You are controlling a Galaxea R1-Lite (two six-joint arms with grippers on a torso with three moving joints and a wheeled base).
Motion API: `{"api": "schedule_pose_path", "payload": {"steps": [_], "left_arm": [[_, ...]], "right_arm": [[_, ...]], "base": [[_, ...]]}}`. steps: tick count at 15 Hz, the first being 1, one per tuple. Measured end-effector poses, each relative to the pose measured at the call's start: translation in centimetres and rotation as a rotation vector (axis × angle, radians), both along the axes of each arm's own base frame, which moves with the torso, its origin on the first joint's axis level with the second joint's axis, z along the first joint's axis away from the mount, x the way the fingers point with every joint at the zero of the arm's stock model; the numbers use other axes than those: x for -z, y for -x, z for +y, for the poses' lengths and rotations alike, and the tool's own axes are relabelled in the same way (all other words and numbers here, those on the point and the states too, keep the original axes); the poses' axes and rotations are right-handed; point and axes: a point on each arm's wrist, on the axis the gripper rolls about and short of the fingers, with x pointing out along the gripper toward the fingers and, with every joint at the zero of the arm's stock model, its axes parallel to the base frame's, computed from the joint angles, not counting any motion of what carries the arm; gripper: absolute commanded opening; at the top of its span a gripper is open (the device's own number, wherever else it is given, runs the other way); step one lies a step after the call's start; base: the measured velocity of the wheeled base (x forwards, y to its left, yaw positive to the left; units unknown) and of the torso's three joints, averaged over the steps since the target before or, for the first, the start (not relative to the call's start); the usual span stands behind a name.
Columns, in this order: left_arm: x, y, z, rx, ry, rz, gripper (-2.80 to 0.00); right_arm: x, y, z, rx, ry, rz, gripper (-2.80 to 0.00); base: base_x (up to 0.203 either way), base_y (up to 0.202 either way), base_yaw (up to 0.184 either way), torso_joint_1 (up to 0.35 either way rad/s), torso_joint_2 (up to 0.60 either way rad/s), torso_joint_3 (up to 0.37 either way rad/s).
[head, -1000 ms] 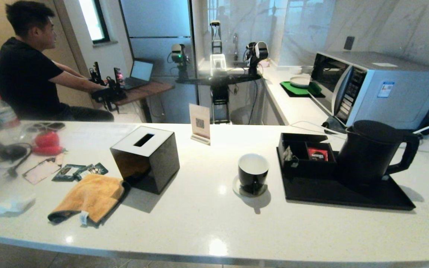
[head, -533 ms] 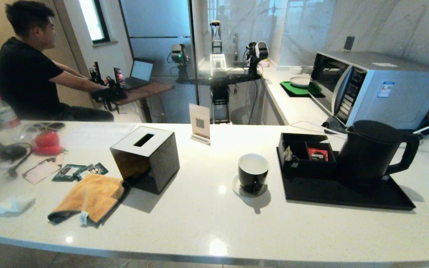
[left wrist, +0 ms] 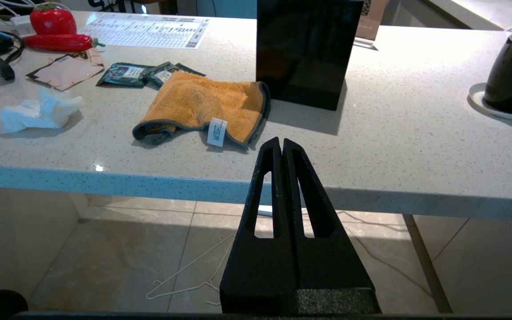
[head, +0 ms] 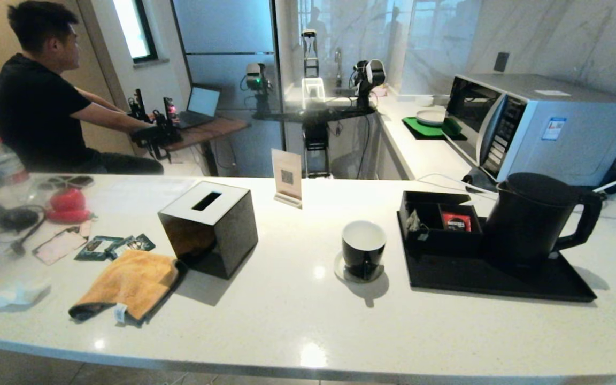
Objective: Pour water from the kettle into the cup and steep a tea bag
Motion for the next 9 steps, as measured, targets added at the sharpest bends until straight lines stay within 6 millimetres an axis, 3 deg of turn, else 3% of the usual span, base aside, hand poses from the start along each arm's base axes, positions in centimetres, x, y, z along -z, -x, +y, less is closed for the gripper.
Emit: {"api": "schedule_pose_path", "payload": {"steps": [9], "left_arm": [[0.0,0.0,0.0,0.0,0.0,0.0,-2.8]], "right_arm": [[-5.6,-4.1,-1.6,0.507,-0.024,0.113,-2.8]], "base": [[0.0,0.0,0.0,0.0,0.0,0.0]]}}
